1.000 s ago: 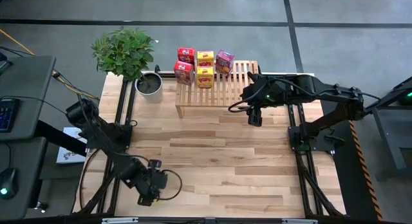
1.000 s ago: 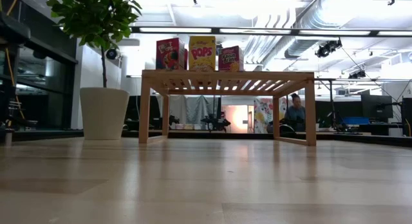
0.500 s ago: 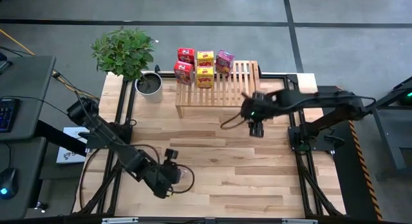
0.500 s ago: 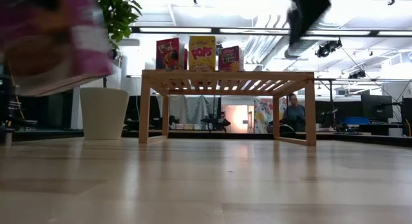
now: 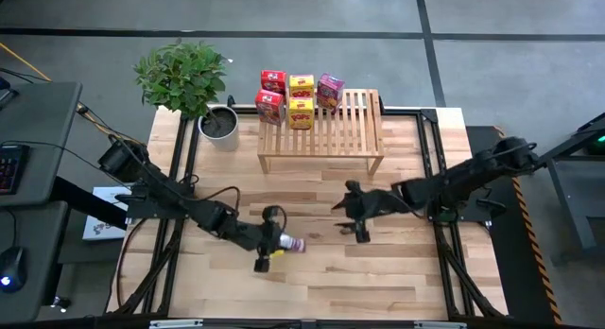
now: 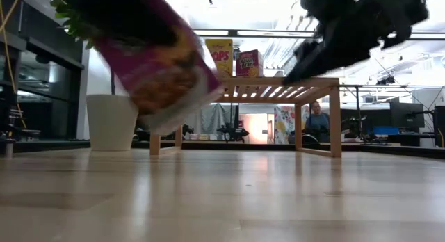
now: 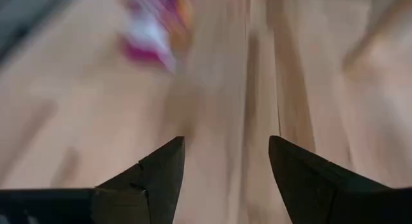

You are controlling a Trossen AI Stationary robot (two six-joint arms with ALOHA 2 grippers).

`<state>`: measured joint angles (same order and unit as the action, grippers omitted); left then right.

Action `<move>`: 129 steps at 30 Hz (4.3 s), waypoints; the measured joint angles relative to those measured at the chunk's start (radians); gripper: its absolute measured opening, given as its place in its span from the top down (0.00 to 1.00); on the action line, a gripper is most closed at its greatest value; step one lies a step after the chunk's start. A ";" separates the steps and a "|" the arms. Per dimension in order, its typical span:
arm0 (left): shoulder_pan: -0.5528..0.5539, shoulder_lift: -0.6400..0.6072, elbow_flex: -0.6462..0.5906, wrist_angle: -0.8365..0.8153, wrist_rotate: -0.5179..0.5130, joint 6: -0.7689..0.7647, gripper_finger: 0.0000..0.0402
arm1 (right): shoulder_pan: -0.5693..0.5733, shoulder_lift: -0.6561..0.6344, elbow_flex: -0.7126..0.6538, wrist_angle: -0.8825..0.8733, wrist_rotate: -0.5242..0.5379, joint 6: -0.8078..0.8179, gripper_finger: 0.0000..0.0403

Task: Stack cereal on shelf
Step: Align the violet cereal box with the other violet cereal box on the shelf

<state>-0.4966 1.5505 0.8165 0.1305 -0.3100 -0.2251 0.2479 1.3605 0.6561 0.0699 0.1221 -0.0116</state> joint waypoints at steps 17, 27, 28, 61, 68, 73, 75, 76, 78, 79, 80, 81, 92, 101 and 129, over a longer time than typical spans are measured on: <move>0.108 -0.001 -0.021 0.075 -0.093 -0.043 0.74 | 0.083 0.002 -0.046 0.452 0.072 -0.022 0.46; 0.152 -0.001 0.090 -0.028 -0.037 0.001 0.73 | 0.007 0.045 -0.046 0.477 0.080 0.176 0.45; 0.152 0.000 0.090 -0.031 -0.038 0.001 0.73 | 0.006 0.059 -0.046 0.485 0.080 0.177 0.45; 0.151 0.000 0.091 -0.022 -0.027 0.046 0.73 | 0.007 0.330 0.261 0.178 0.060 0.109 0.27; 0.151 0.000 0.091 0.006 -0.046 0.047 0.69 | 0.008 0.330 0.265 0.158 0.023 0.117 0.35; 0.148 0.000 0.091 0.014 -0.045 0.053 0.59 | 0.008 0.330 0.265 0.157 0.019 0.117 0.48; 0.146 0.000 0.091 0.023 -0.038 0.053 0.55 | 0.008 0.330 0.265 0.157 0.019 0.116 0.54; 0.145 0.000 0.091 0.027 -0.038 0.053 0.53 | 0.008 0.330 0.265 0.157 0.019 0.116 0.57; 0.145 0.000 0.091 0.029 -0.035 0.053 0.50 | 0.008 0.330 0.265 0.152 0.018 0.116 0.62; 0.145 0.000 0.091 0.029 -0.035 0.052 0.49 | 0.008 0.330 0.265 0.147 0.018 0.116 0.64; 0.145 0.000 0.091 0.030 -0.035 0.046 0.48 | 0.008 0.330 0.265 0.143 0.018 0.109 0.66; 0.145 -0.001 0.091 0.030 -0.035 0.043 0.48 | 0.008 0.328 0.265 0.134 0.018 0.101 0.66; 0.057 -0.212 0.062 -0.032 -0.098 0.024 0.49 | 0.009 0.288 0.258 -0.074 0.019 0.082 0.62; -0.058 -0.409 -0.179 0.320 -0.317 0.161 0.52 | 0.053 0.105 0.042 0.018 0.025 0.191 0.65; -0.021 -0.453 -0.270 0.452 -0.326 0.194 0.52 | -0.534 -0.110 -0.166 0.684 0.137 -0.037 0.65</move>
<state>-0.5175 1.0973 0.5468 0.5827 -0.6365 -0.0315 -0.2860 1.2503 0.4900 0.7544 0.2586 -0.0481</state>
